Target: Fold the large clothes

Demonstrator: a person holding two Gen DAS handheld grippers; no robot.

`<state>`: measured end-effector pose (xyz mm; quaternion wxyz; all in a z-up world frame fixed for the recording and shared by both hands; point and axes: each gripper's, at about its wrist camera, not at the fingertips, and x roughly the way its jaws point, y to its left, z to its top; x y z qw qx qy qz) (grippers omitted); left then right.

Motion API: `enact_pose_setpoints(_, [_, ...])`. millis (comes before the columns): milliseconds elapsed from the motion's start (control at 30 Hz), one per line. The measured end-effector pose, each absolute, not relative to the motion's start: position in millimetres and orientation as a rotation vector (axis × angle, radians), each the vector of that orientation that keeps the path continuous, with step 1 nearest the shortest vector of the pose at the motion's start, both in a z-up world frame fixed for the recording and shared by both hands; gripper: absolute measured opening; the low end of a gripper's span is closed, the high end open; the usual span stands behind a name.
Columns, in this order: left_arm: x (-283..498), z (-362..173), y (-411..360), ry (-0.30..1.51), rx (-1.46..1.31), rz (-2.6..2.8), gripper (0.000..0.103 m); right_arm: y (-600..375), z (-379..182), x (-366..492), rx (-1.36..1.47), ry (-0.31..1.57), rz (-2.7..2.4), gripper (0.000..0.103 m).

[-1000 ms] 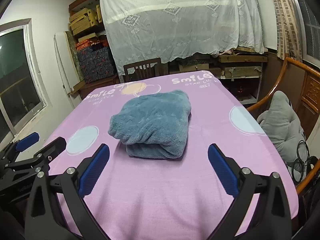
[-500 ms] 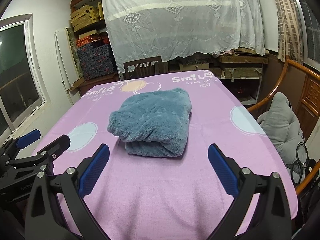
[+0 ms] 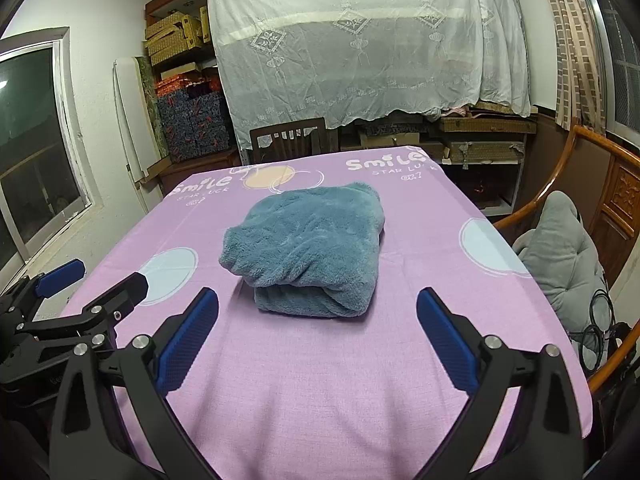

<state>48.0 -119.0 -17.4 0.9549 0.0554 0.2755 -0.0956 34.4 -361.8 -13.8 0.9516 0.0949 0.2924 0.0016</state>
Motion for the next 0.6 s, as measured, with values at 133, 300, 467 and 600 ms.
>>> enact_pose_setpoints(133, [46.2, -17.7, -119.2, 0.532, 0.141, -0.18, 0.099, -361.7, -13.8, 34.4, 0.195, 0.595, 0.005, 0.097])
enact_pose_setpoints(300, [48.2, -19.2, -117.6, 0.54, 0.138, -0.196, 0.099, -361.4, -13.7, 34.5, 0.196, 0.596, 0.005, 0.097])
enact_pose_setpoints(467, [44.2, -16.6, -118.4, 0.521, 0.15, -0.183, 0.099, -361.2, -13.6, 33.8, 0.198, 0.589, 0.0, 0.097])
enact_pose_setpoints(600, [46.3, -17.7, -117.8, 0.539, 0.138, -0.197, 0.099, -360.6, -14.3, 33.0, 0.201, 0.586, -0.004, 0.097])
